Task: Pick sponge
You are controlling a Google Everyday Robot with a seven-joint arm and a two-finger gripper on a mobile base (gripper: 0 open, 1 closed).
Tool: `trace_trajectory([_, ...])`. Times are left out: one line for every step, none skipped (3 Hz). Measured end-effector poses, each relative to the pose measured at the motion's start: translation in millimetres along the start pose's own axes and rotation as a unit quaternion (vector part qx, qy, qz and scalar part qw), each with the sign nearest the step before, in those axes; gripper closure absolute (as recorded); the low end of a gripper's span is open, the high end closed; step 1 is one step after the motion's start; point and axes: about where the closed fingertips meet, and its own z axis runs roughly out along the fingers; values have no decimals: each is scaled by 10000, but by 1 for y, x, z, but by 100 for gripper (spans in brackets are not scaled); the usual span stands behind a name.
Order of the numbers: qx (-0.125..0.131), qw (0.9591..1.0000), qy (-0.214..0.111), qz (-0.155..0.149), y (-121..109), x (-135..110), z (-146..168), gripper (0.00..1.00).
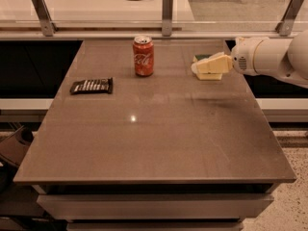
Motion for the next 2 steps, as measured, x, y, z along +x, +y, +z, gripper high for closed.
trace_trajectory([-131,9998,-117,90,-2,11,19,0])
trace_trajectory([-161,9997,-21,171,-13,33,31,0])
